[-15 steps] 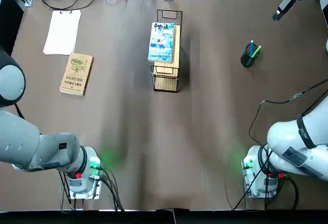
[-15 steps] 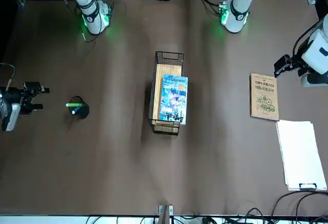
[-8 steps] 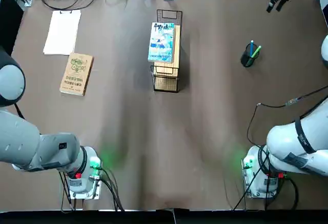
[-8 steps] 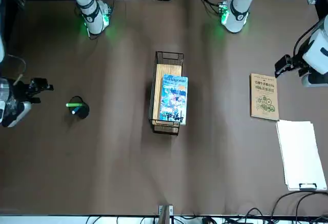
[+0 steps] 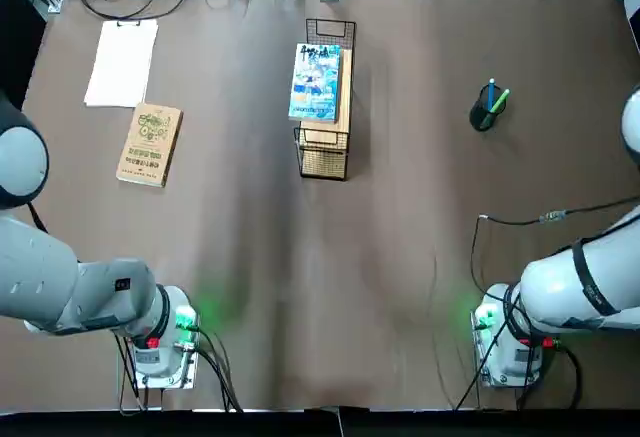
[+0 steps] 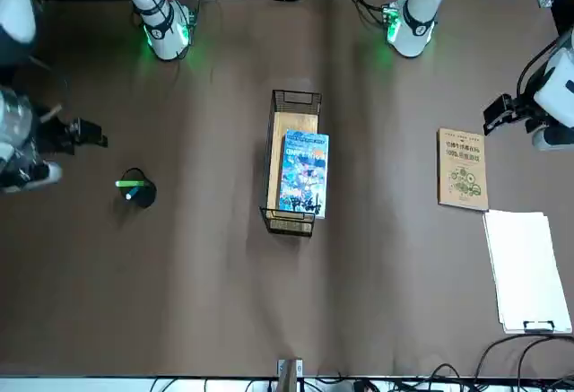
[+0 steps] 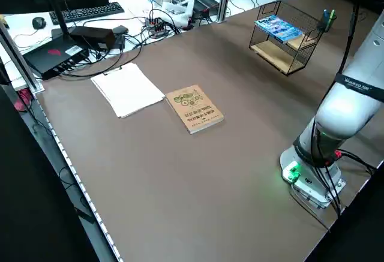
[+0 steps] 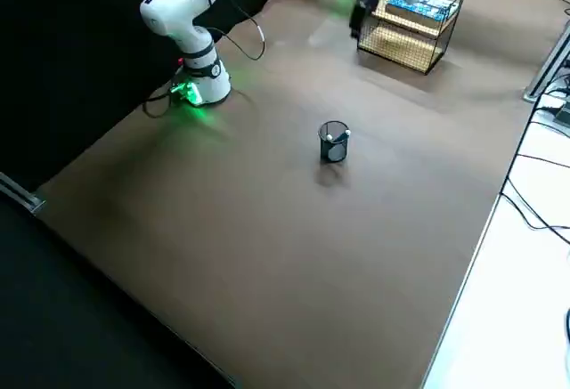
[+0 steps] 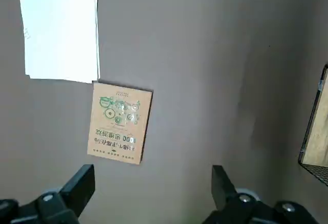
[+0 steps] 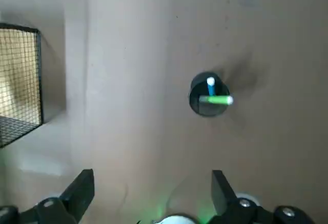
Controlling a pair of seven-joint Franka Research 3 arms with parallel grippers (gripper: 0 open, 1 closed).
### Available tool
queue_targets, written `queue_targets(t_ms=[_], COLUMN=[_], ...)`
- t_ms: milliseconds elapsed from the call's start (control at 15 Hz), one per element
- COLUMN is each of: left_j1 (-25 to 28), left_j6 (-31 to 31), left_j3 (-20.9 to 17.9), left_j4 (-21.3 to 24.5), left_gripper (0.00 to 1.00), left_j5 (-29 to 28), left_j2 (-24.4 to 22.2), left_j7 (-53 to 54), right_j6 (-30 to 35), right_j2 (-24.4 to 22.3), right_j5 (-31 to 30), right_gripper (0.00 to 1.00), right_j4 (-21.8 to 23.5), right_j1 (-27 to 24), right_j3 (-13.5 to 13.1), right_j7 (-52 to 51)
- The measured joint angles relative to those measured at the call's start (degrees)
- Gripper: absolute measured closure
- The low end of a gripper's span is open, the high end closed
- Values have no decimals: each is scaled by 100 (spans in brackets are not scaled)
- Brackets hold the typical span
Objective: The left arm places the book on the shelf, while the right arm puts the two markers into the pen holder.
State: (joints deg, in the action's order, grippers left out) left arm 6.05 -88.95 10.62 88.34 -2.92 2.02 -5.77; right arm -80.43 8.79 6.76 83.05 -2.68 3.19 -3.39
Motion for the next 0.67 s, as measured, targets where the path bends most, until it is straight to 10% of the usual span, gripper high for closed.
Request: queue_targets(t_ms=[667], left_j1=[1], left_j6=[0], left_j3=[-1], left_j4=[11], left_gripper=[0], left_j5=[0], left_j2=[0], left_j7=[0], right_j6=[-479], right_j2=[-1144], right_j5=[-66], right_gripper=[0], right_j4=[1140], right_j1=[221], right_j3=[-27], right_j7=[278])
